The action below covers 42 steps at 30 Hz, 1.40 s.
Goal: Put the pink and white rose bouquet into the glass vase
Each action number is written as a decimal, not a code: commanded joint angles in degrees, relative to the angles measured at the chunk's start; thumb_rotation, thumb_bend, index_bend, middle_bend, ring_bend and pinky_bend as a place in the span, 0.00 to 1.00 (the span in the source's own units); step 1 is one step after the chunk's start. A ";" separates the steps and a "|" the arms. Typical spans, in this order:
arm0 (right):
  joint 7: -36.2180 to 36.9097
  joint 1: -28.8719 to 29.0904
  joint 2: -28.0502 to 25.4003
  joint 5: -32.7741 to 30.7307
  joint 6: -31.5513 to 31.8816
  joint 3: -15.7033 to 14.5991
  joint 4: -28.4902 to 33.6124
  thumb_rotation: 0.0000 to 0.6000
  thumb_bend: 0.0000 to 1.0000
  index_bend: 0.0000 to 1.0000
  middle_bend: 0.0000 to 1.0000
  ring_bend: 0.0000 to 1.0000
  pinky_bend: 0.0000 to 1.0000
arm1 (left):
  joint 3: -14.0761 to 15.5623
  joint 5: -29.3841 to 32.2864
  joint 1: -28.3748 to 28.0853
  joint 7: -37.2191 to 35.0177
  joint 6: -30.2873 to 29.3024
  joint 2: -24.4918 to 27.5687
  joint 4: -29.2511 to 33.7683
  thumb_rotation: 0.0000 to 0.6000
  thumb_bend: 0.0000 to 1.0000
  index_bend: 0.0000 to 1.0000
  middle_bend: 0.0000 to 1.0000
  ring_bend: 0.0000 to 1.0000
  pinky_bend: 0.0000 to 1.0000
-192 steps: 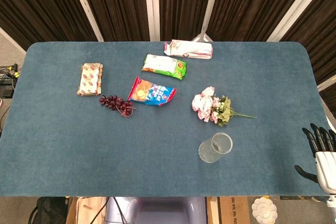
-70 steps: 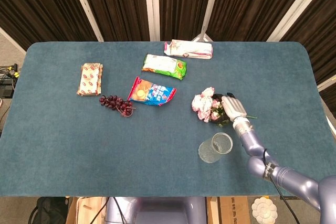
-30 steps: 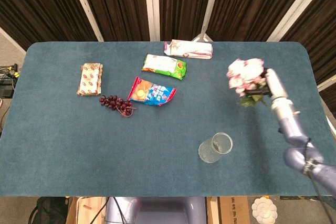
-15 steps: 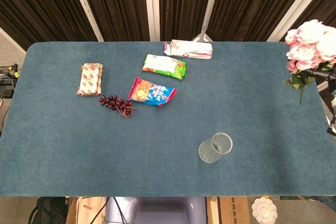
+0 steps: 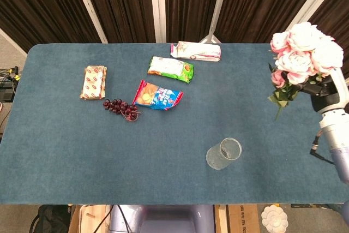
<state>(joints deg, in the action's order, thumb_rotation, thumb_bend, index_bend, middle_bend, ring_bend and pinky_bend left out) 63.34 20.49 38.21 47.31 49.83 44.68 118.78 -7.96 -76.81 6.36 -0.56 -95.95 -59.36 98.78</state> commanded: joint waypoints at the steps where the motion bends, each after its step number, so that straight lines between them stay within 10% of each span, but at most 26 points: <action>1: -2.59 3.65 -0.31 -6.92 1.48 1.69 4.03 1.00 0.22 0.58 0.52 0.53 0.04 | 0.00 0.03 0.03 -0.23 0.05 0.14 -0.05 1.00 0.19 0.10 0.00 0.00 0.00; 13: -6.11 7.25 2.54 -14.63 2.81 0.45 7.84 1.00 0.21 0.58 0.52 0.54 0.04 | 0.10 -0.05 0.06 -0.11 -0.03 0.08 -0.07 1.00 0.19 0.10 0.00 0.00 0.00; 42: -10.58 6.13 17.17 -7.90 8.87 -7.49 8.13 1.00 0.22 0.60 0.53 0.55 0.04 | -0.22 0.42 0.08 -0.34 -0.19 0.04 -0.45 1.00 0.19 0.10 0.00 0.00 0.00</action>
<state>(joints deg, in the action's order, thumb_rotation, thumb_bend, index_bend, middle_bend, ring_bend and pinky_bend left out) 52.72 26.92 54.76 38.87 58.50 37.64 127.37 -8.17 -76.40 6.43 -0.88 -96.15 -59.34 98.35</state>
